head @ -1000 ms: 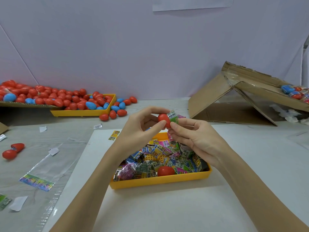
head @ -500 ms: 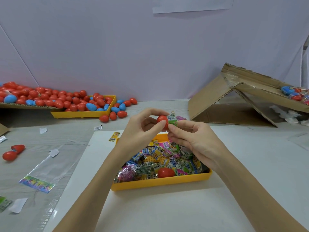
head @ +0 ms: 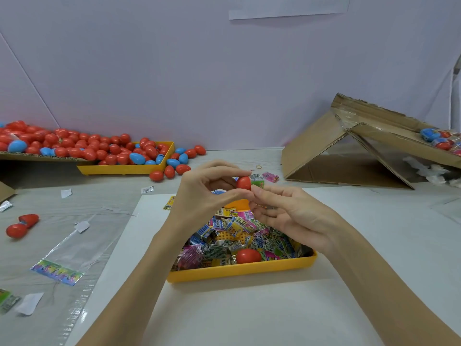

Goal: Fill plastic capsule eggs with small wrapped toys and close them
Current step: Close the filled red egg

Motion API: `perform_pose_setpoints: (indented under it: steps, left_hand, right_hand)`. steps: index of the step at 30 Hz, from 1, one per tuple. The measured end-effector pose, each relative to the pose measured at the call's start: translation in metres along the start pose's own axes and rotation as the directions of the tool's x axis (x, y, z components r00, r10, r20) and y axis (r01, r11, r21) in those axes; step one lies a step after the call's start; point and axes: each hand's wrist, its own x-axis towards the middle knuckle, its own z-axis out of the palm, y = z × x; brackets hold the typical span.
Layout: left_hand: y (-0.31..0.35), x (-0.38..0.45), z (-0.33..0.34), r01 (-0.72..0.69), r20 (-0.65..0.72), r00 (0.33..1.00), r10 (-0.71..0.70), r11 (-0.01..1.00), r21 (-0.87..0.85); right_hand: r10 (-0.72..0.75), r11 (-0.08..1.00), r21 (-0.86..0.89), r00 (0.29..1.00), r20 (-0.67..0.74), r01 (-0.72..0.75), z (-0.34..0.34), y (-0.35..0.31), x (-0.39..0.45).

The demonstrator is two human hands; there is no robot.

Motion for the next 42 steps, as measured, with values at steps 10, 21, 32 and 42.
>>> perform_pose_setpoints:
  steps: [10, 21, 32, 42]
  left_hand:
    - [0.002, 0.000, 0.017, -0.175, -0.030, 0.982, 0.188, 0.955, 0.241]
    - [0.003, 0.001, 0.019, -0.078, -0.087, 0.992, 0.092, 0.985, 0.155]
    - [0.003, 0.000, 0.012, -0.056, -0.024, 0.998, 0.059, 0.989, 0.136]
    - [0.001, 0.000, 0.023, -0.024, -0.061, 0.998, 0.029, 0.997, 0.070]
  right_hand:
    - [-0.026, 0.999, 0.044, 0.999, 0.028, 0.025, -0.004, -0.002, 0.003]
    - [0.089, 0.909, 0.393, 0.985, 0.145, -0.140, -0.001, -0.001, 0.003]
    - [0.215, 0.730, 0.604, 0.946, 0.240, -0.320, 0.009, 0.006, 0.004]
    - [0.172, 0.740, 0.619, 0.963, 0.206, -0.264, 0.004, 0.005, 0.005]
